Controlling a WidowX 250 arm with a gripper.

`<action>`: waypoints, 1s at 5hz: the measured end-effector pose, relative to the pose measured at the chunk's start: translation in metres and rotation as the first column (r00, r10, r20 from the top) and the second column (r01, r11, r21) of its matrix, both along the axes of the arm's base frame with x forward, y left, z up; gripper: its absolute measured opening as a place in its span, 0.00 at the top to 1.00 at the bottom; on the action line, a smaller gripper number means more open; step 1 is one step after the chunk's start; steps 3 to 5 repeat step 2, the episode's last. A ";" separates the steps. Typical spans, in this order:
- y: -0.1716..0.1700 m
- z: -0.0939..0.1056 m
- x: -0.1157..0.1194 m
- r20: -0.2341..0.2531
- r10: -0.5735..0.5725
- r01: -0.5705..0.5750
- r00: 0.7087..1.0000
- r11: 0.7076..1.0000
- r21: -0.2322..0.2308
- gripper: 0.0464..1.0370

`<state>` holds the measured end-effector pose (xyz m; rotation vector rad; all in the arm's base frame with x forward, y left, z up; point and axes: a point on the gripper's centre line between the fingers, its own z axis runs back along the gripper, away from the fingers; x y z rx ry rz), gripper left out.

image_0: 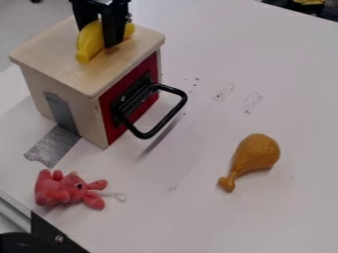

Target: Putting the yellow object in the top of drawer

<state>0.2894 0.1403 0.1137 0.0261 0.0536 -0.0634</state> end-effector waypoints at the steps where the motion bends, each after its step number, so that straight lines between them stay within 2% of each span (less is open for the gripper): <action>1: -0.003 0.013 -0.005 0.009 0.009 -0.008 1.000 1.000 -0.010 0.04; 2: -0.008 0.040 -0.010 0.065 0.006 -0.005 0.998 1.000 -0.004 0.04; 5: -0.008 0.040 -0.010 0.065 0.006 -0.005 0.998 1.000 -0.004 0.04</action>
